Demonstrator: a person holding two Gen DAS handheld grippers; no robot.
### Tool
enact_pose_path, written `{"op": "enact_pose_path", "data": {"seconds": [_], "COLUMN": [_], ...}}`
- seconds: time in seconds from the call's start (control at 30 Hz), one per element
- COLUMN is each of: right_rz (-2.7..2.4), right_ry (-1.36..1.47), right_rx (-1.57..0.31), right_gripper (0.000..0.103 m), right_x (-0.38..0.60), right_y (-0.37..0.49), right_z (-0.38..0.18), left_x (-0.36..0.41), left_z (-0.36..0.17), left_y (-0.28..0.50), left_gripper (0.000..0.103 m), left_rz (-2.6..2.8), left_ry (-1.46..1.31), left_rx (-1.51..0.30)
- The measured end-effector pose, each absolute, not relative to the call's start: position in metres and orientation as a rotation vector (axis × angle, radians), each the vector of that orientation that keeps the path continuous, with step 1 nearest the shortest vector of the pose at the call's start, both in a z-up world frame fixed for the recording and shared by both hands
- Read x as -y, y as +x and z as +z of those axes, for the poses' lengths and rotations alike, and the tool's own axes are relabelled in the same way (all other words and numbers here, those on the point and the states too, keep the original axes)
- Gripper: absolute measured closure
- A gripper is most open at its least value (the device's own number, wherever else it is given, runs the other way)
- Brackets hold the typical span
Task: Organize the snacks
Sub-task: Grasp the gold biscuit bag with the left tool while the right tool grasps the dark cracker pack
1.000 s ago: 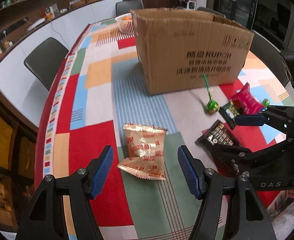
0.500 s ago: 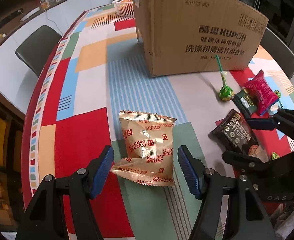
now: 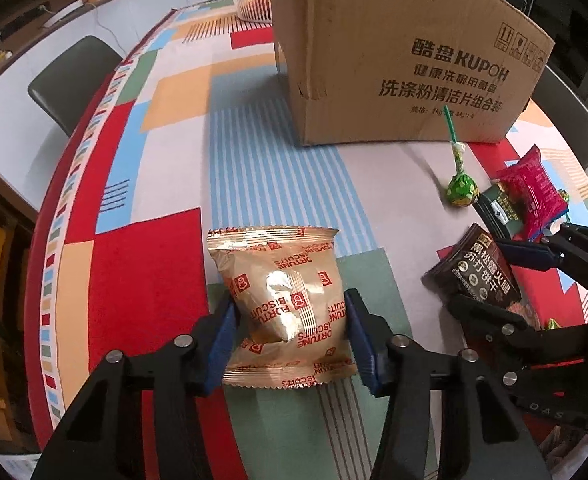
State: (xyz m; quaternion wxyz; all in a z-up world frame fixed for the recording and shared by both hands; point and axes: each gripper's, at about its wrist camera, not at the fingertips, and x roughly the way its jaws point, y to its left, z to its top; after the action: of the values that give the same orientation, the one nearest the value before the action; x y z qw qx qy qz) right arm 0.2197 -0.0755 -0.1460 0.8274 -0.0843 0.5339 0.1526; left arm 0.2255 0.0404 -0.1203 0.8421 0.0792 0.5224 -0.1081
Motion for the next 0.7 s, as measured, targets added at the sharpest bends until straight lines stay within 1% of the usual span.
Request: {"op": "enact_pose_path", "data": {"seconds": [0.17, 0.47, 0.7], "right_rz": [0.339, 0.388, 0.401], "right_ry": [-0.14, -0.073, -0.06], "right_rx": [-1.124, -1.119, -1.067], "right_gripper": [0.052, 0.052, 0.053], "right_x": [0.081, 0.091, 0.1], "right_y": [0.221, 0.216, 0.207], "right_z": [-0.145, -0.141, -0.122], "left_x": [-0.036, -0.034, -0.033], "left_z": [-0.117, -0.101, -0.082], "left_y": [0.22, 0.202, 0.191], "left_gripper": [0.057, 0.057, 0.057], "left_rz": [-0.224, -0.206, -0.196], "left_ry": [0.166, 0.132, 0.085], "left_rx": [-1.098, -1.069, -1.023]}}
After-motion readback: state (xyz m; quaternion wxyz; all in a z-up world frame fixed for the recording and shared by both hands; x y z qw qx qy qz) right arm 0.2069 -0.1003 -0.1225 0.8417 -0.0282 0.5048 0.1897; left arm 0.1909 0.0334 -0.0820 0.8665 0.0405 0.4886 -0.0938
